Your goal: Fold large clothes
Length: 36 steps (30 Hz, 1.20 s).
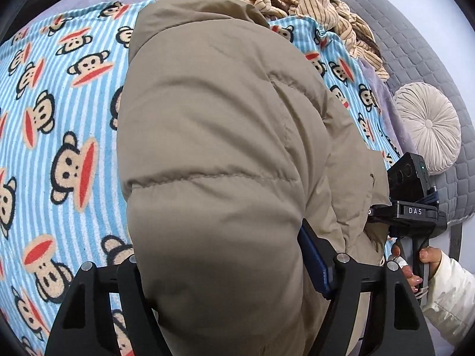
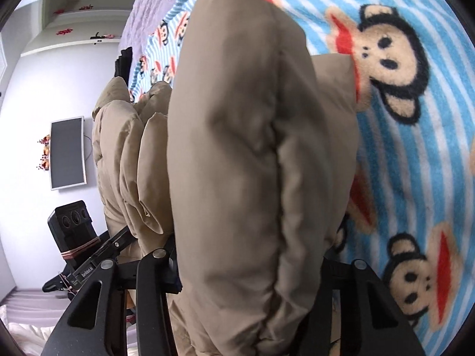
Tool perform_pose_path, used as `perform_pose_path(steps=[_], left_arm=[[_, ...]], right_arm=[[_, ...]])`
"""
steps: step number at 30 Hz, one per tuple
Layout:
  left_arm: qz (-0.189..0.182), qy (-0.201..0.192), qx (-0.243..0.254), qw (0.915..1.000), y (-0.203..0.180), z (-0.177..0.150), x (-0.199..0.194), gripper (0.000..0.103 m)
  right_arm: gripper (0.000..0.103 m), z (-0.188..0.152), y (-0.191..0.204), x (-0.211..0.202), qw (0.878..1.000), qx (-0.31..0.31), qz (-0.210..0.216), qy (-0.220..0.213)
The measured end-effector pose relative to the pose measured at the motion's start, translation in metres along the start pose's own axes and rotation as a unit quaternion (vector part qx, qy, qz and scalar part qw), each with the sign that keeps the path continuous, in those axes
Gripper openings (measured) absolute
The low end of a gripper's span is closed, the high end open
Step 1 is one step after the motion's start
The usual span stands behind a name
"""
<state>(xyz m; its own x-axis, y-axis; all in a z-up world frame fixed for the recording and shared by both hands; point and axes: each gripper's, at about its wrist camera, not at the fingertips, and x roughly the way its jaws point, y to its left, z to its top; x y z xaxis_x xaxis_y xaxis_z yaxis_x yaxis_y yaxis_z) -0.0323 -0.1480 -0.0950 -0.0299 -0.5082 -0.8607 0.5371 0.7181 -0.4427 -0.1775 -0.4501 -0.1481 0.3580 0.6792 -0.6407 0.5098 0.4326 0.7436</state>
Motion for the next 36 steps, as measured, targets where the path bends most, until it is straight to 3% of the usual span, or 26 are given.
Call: perform_pose_path(steps=[9, 18, 22, 27, 31, 36], left_arm=[[-0.004, -0.015, 0.005, 0.9999, 0.077, 0.012, -0.058, 0.076], [0.05, -0.051, -0.031, 0.997, 0.179, 0.037, -0.114, 0.076], [0.068, -0.068, -0.053, 0.9939, 0.222, 0.049, -0.12, 0.076], [0.095, -0.077, -0.072, 0.9899, 0.261, 0.056, -0.108, 0.078], [0.103, -0.077, -0.086, 0.988, 0.277, 0.051, -0.093, 0.085], [0.107, -0.08, -0.079, 0.9878, 0.279, 0.047, -0.091, 0.085]], right_arm=[[0.05, -0.014, 0.061, 0.041, 0.999, -0.014, 0.002, -0.037], [0.05, -0.008, 0.132, 0.126, 0.999, -0.039, 0.027, -0.026], [0.05, 0.012, 0.165, 0.169, 0.998, -0.061, 0.033, -0.009], [0.05, 0.023, 0.176, 0.207, 0.996, -0.085, 0.02, 0.002], [0.05, 0.032, 0.17, 0.213, 0.996, -0.093, -0.011, 0.006], [0.062, 0.021, 0.167, 0.224, 0.996, -0.071, -0.062, 0.001]])
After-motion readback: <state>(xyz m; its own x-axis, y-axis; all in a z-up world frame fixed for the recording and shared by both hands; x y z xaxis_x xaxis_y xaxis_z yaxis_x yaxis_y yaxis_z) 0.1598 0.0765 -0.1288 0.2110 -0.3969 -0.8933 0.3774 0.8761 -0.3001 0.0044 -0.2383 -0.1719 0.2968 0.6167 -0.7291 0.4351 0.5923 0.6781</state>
